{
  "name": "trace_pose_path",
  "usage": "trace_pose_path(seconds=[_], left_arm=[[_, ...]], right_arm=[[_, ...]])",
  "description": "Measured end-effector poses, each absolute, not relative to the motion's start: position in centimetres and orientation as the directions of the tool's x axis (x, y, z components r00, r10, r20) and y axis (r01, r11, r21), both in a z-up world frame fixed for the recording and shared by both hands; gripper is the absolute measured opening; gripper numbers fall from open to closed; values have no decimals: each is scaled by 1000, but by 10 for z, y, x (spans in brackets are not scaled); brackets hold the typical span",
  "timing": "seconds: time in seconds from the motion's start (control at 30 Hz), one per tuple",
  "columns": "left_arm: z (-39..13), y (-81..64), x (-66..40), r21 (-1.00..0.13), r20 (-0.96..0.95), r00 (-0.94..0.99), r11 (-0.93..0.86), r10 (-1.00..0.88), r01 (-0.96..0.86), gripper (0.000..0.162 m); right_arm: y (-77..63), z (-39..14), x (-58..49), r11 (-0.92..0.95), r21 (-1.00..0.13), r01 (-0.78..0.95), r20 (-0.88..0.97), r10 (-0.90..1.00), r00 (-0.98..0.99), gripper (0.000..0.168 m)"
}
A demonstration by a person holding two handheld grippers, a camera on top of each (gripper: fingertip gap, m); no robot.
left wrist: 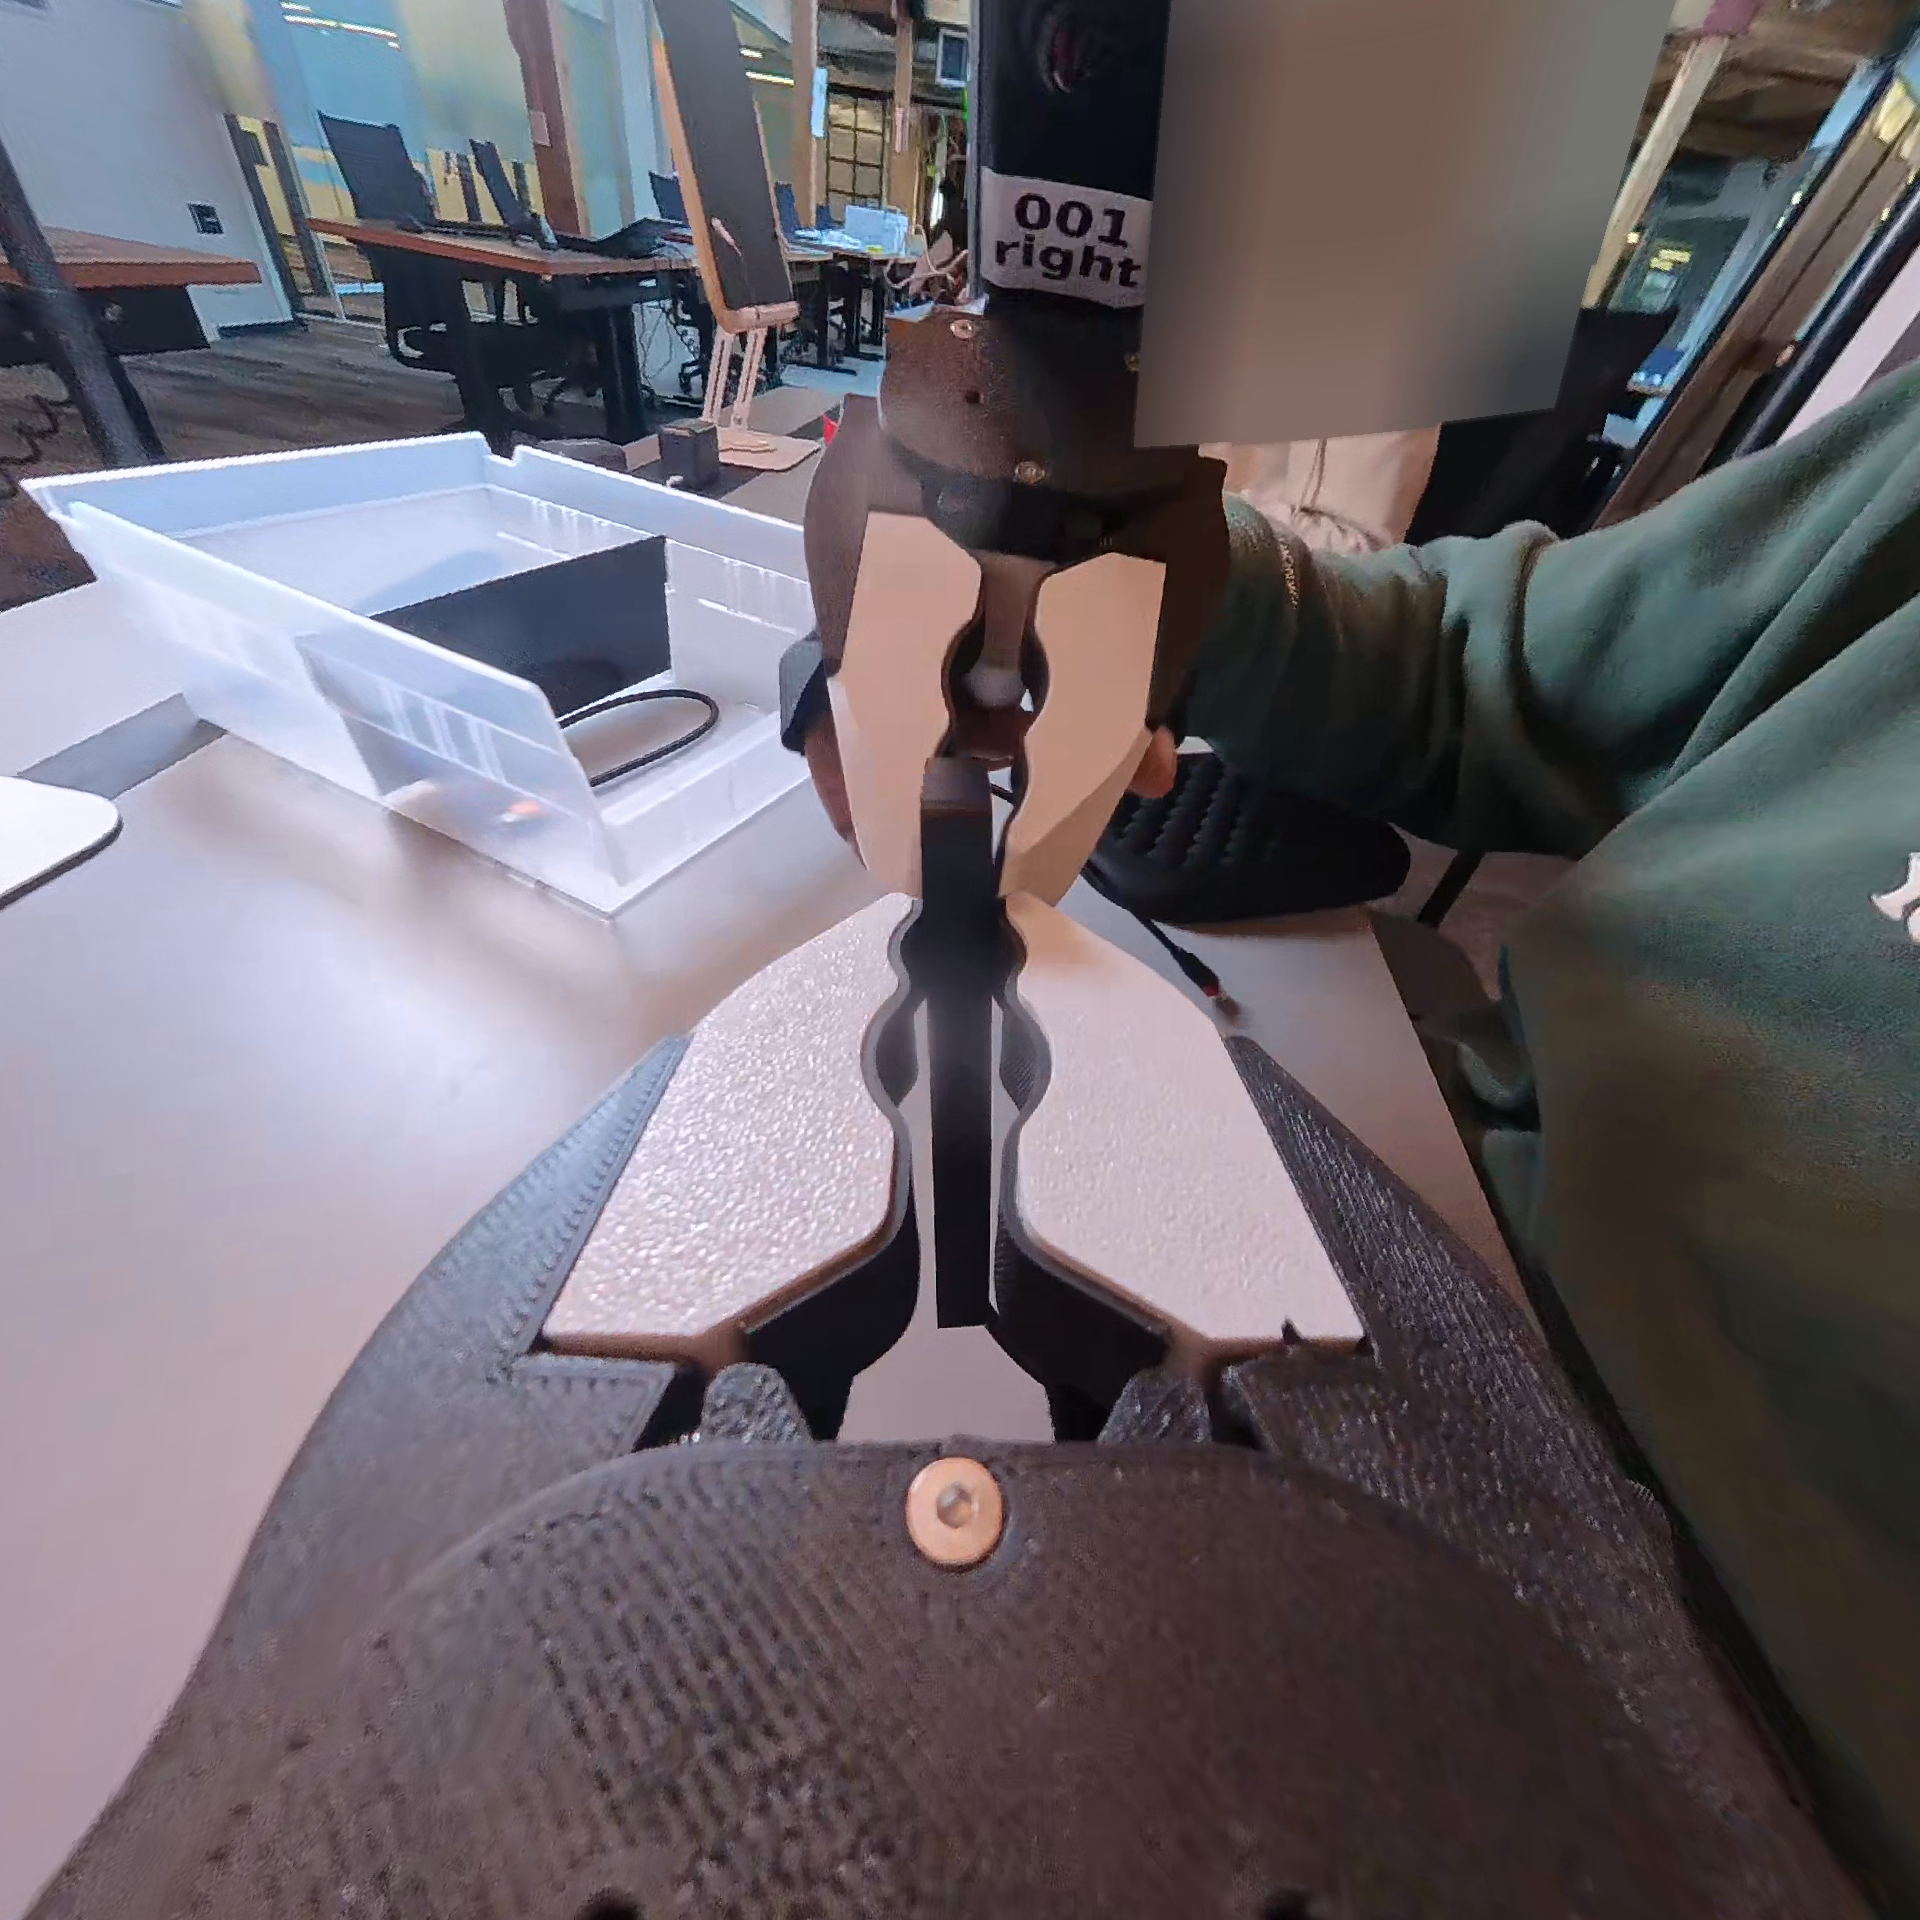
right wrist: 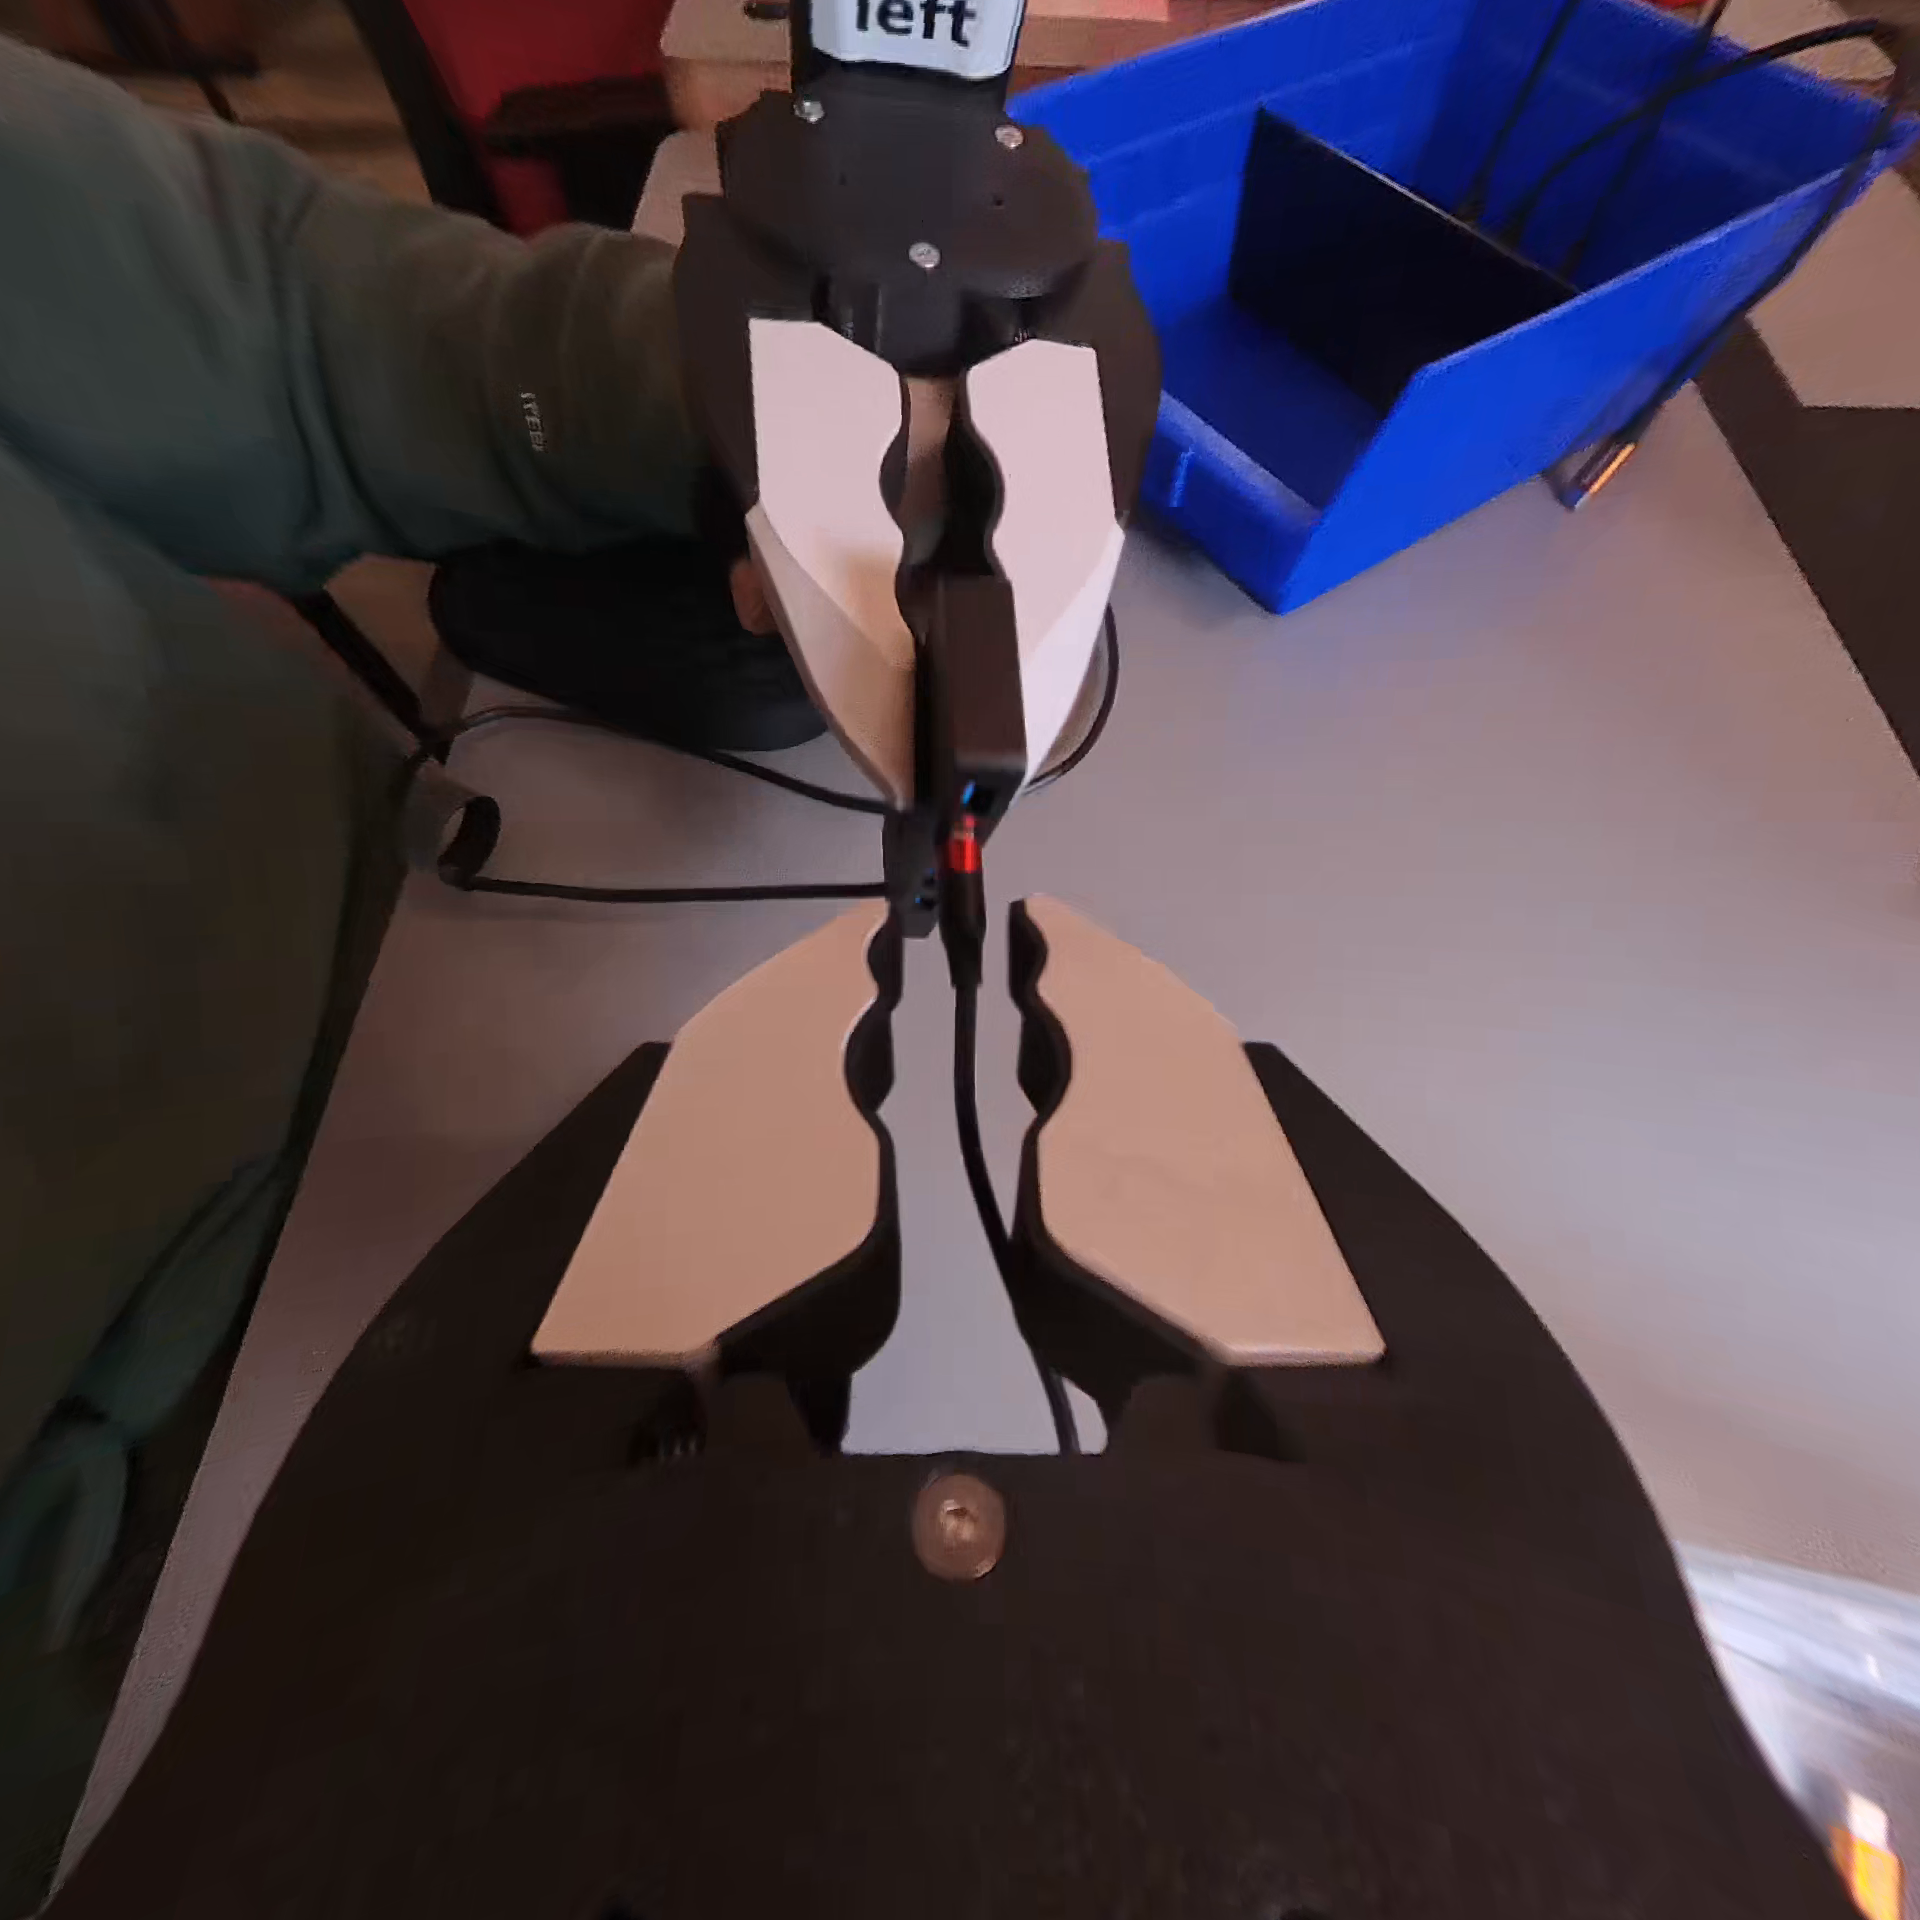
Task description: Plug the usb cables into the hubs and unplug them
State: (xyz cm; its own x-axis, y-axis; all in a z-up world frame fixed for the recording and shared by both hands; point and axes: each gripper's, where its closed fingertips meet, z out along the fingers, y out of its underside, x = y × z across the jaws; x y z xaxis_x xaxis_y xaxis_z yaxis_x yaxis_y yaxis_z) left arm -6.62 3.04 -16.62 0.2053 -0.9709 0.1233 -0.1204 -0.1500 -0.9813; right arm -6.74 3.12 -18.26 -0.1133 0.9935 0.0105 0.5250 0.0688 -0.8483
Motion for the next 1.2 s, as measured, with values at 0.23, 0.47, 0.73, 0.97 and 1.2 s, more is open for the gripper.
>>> trace_pose_path(seconds=[0.23, 0.47, 0.73, 0.97, 1.2], left_arm=[[-180, 26, -59, -969, -70, 235, 10, -970, -247, 15], [-163, 9, -48, -973, -75, 180, 33, -981, -229, 11], [-55, 13, -137, -973, -44, 309, 111, -950, 204, 12], [-86, 39, -139, -990, 63, 335, -17, -940, 139, 11], [-118, 40, -113, -995, 99, 300, -87, -949, 55, 11]], right_arm=[[25, -177, -67, 70, -866, 496, 9, 992, -124, 8], [9, -167, -53, 63, -890, 451, 4, 991, -131, 9], [35, -209, 9, -90, -859, 505, -64, 996, 69, 8], [91, -102, 60, -8, -930, 368, 102, 955, 278, 8], [170, 12, 74, 247, -866, 435, 438, 795, 420, 8]])
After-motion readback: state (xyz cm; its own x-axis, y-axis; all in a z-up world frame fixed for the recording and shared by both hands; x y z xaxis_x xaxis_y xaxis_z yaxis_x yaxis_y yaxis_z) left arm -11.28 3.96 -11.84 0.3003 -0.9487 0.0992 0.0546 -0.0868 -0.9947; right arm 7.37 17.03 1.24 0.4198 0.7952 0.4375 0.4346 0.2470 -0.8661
